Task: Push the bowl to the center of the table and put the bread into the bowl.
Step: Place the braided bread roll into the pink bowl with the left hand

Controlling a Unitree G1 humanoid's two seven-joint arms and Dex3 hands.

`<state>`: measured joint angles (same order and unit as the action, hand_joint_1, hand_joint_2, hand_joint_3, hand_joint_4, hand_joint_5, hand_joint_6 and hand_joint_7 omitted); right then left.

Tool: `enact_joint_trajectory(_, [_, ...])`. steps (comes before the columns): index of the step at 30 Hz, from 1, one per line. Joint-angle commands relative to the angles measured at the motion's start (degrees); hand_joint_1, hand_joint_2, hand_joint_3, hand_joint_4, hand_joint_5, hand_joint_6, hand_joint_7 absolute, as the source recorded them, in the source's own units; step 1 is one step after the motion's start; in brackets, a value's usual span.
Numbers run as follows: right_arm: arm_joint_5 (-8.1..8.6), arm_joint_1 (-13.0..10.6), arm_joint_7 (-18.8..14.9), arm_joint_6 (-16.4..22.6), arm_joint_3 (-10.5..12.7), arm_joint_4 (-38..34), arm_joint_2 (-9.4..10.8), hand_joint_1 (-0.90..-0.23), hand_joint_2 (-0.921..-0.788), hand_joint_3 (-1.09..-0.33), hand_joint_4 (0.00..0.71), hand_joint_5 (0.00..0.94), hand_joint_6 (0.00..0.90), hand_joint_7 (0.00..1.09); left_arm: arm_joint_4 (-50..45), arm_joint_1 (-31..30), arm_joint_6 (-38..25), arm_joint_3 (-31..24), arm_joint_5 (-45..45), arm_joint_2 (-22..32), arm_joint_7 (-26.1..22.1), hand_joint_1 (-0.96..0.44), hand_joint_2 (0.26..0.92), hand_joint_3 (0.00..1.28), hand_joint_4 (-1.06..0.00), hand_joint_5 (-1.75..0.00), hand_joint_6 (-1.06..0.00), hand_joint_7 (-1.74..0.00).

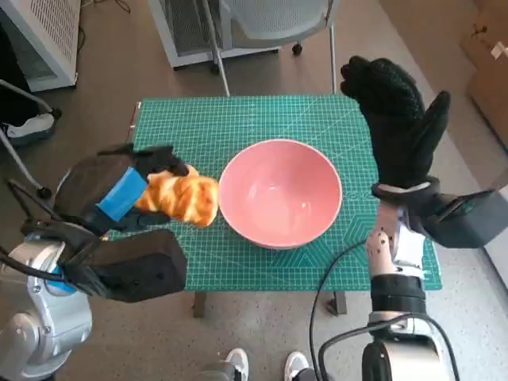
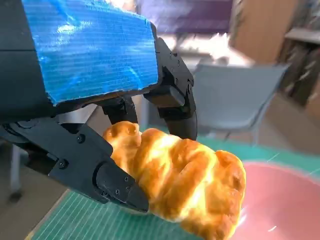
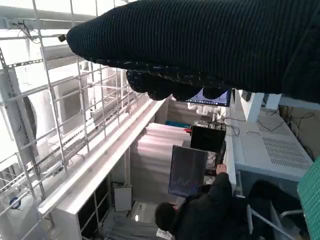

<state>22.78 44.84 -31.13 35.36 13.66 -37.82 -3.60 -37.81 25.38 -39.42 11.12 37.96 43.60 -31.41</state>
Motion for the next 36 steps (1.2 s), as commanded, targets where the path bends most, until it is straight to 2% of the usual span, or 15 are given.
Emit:
enact_joint_trajectory(1, [0.46,-0.82,-0.57,-0.87,0.29,-0.56,-0.45,-0.585,-0.921,-0.613,0.385,0.003,0.433,0.0,-0.2,4.22,2.15,-0.81,0.37,-1.67,-0.11,0.0,0.865,0.02,-0.87,-0.95,-0.79,-1.02])
enact_joint_trajectory(7, [0.66,-1.04,-0.93,-1.12,0.51,-0.45,-1.07,-0.588,-0.921,-0.616,0.388,0.003,0.438,0.01,1.81,10.56,2.2,0.56,0.64,-4.33,-1.74,0.0,0.861,0.02,-0.88,-0.94,-0.81,-0.99])
enact_joint_trajectory(11, [0.59,-1.06,-0.99,-1.18,0.6,-0.39,-1.08,-0.588,-0.921,-0.617,0.388,0.003,0.439,0.01,2.22,11.41,2.08,0.73,1.16,-4.93,-2.53,0.0,0.866,0.02,-0.87,-0.96,-0.8,-0.99])
enact_joint_trajectory(14, [0.55,-1.35,-1.07,-1.41,0.75,0.03,-1.48,-0.589,-0.921,-0.618,0.39,0.003,0.439,0.01,4.39,17.79,0.26,4.42,2.69,-7.21,-5.31,0.0,0.877,0.02,-0.85,-1.02,-0.77,-0.98])
enact_joint_trajectory(19, [0.39,-2.12,-0.78,-1.72,0.74,1.4,-1.63,-0.592,-0.921,-0.621,0.393,0.004,0.44,0.01,8.09,23.09,0.18,7.87,4.17,-10.97,-6.88,0.0,0.898,0.02,-0.81,-1.11,-0.73,-0.98])
enact_joint_trajectory(25, [-0.6,-3.61,0.62,-1.9,0.43,4.18,-1.62,-0.591,-0.921,-0.624,0.394,0.003,0.441,0.01,15.35,25.19,5.31,10.51,3.52,-15.77,-3.21,0.0,0.912,0.02,-0.77,-1.18,-0.72,-0.96])
enact_joint_trajectory(30, [-0.81,-3.99,1.1,-2.29,0.25,4.99,-1.63,-0.588,-0.921,-0.626,0.394,0.003,0.441,0.01,17.14,25.13,7.52,10.07,3.93,-17.0,-2.55,0.0,0.913,0.01,-0.77,-1.19,-0.72,-0.96])
enact_joint_trajectory(33, [-0.92,-4.76,1.76,-2.3,0.55,6.07,-2.12,-0.592,-0.921,-0.63,0.392,0.002,0.448,0.01,31.32,26.94,14.01,13.07,2.35,-21.56,2.72,0.0,0.915,0.01,-0.75,-1.2,-0.72,-0.97])
enact_joint_trajectory(36, [-0.95,-5.04,2.16,-2.38,0.54,6.54,-2.25,-0.597,-0.921,-0.634,0.393,0.002,0.457,0.01,36.43,27.74,16.0,13.59,1.88,-23.17,3.82,0.0,0.916,0.01,-0.75,-1.2,-0.72,-0.97])
